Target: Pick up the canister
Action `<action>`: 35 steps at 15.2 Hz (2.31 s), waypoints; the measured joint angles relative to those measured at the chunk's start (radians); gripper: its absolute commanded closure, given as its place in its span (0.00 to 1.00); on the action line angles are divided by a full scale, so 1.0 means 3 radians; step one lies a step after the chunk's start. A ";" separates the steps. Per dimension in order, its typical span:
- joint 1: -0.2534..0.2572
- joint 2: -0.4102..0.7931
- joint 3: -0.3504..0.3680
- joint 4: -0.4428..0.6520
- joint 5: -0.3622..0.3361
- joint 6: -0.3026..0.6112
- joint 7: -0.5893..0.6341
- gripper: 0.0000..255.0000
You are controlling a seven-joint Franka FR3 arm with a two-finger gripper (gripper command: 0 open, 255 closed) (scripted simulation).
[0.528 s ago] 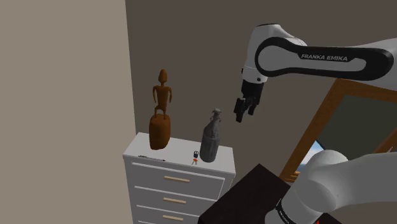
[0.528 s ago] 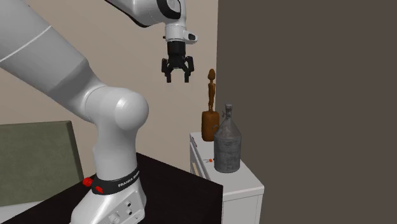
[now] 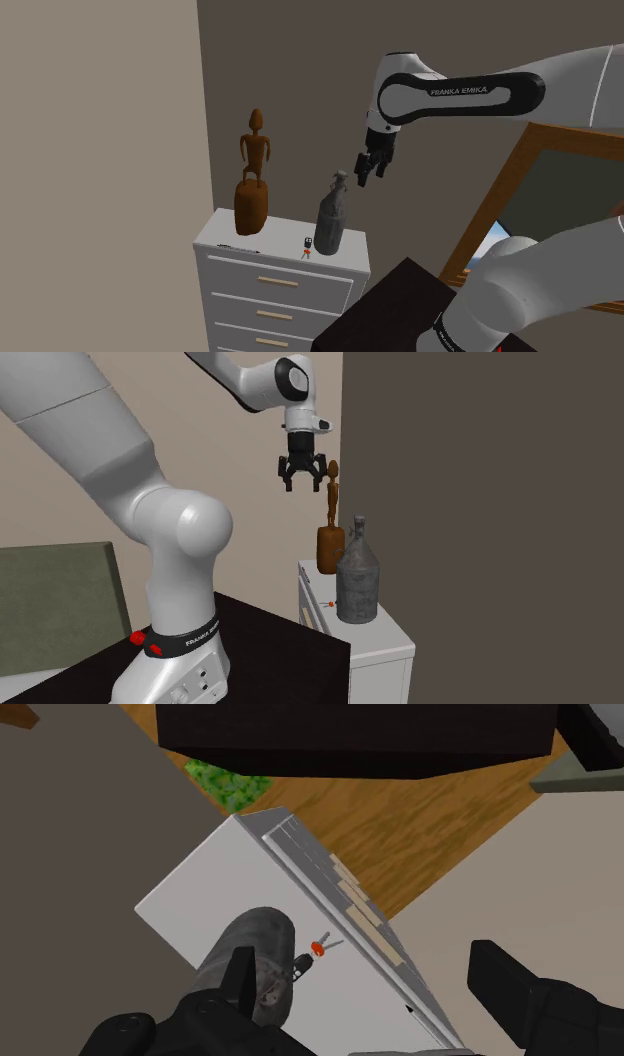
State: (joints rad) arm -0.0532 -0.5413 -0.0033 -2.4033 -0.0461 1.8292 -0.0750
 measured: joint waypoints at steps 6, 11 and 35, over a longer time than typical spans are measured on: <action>-0.0095 0.0686 -0.0160 0.0299 -0.0063 0.0467 -0.0157 0.00; -0.0148 0.1279 -0.0260 0.0667 -0.0049 0.0759 -0.0273 0.00; -0.0234 0.2178 -0.0359 0.1098 0.0055 0.1321 -0.0445 1.00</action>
State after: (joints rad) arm -0.1234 0.1122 -0.1111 -2.0739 -0.0295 2.2254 -0.2087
